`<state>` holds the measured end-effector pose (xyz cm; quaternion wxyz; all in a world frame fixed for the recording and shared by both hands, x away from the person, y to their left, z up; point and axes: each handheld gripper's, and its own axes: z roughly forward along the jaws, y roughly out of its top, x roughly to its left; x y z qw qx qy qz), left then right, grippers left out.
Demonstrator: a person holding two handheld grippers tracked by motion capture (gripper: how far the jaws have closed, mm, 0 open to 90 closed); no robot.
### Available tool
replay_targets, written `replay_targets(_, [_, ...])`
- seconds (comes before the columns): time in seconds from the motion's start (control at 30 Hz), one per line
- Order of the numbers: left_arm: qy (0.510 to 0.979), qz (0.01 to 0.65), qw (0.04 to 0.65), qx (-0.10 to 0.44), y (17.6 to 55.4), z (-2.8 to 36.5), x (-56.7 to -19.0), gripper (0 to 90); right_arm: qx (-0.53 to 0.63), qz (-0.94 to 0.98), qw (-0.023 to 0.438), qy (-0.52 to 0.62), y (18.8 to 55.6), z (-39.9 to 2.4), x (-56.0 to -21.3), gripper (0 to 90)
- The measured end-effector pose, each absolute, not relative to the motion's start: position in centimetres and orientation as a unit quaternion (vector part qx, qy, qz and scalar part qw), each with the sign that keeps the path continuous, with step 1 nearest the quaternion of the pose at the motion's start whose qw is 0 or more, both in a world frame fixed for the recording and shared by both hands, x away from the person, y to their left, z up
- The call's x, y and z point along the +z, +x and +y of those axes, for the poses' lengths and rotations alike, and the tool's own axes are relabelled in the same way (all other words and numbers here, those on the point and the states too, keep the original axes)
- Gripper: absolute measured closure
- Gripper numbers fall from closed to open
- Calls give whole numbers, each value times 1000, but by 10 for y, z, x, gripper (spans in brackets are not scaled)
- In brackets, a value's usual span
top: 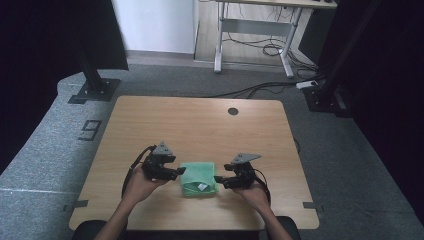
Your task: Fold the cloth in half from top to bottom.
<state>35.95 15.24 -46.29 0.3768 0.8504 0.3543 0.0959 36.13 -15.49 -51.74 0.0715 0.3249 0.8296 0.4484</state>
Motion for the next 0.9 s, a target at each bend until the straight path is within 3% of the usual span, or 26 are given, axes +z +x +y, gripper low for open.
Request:
replay_targets(0.4, [871,361,324,73,346,148,-515,315,394,867,86,293,351,-132,-532,261])
replay_targets(0.9, [874,359,313,99,344,143,-536,264,366,878,110,287,348,-132,-542,271])
